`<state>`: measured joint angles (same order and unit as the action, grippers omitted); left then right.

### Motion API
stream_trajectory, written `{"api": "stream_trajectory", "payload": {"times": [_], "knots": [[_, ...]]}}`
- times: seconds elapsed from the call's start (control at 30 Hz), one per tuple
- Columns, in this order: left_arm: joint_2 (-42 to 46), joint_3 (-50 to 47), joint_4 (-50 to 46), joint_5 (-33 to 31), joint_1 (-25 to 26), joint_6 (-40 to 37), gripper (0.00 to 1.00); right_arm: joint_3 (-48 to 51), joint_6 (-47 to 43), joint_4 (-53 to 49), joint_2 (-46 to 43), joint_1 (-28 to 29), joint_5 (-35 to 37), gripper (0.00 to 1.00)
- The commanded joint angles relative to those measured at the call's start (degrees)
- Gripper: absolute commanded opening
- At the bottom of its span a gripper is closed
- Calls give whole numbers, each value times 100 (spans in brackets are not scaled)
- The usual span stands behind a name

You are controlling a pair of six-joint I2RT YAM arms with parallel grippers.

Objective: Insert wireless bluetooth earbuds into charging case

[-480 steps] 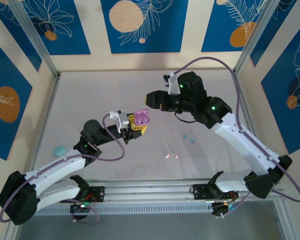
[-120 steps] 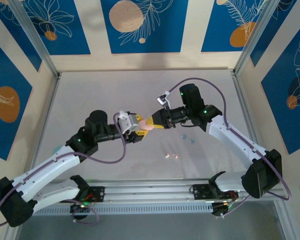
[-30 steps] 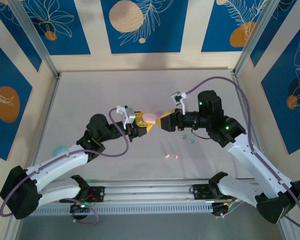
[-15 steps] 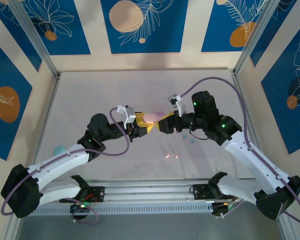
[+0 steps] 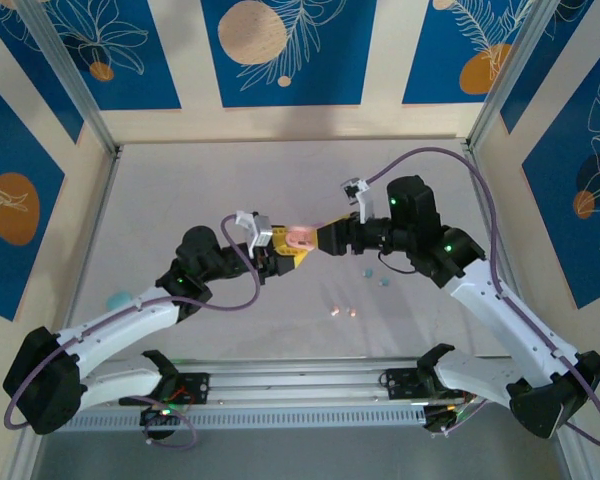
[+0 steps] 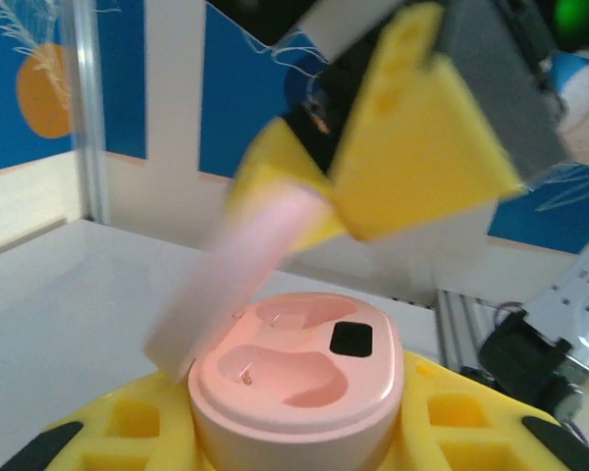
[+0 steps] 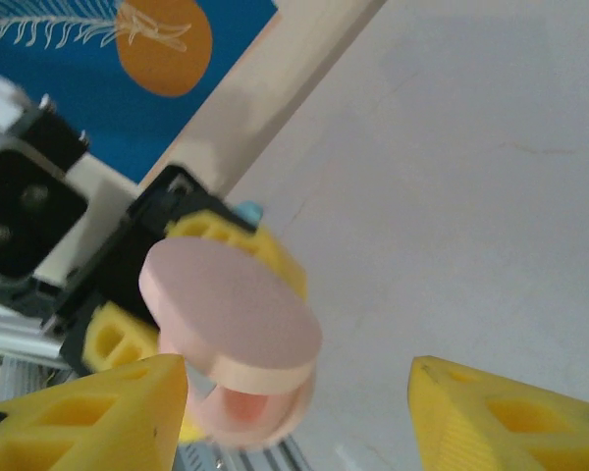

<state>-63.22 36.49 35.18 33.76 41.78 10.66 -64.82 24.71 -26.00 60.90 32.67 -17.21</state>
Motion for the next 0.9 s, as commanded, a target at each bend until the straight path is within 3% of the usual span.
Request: {"api": "stream_trajectory", "payload": {"times": [0.0,0.27,0.4,0.63,0.87], "knots": [[34,258,352,597,67,37,20,-84,90,150,141,-28,245,62],[21,265,323,625,67,37,20,-94,-1051,297,124,100,-198,61],[-5,295,288,726,65,41,20,-38,-1790,490,114,100,-841,58],[-38,351,133,968,63,-13,22,-343,-3020,68,261,108,-1542,36],[-76,386,49,1019,67,-30,26,-512,-3647,-274,295,117,-1890,13]]}}
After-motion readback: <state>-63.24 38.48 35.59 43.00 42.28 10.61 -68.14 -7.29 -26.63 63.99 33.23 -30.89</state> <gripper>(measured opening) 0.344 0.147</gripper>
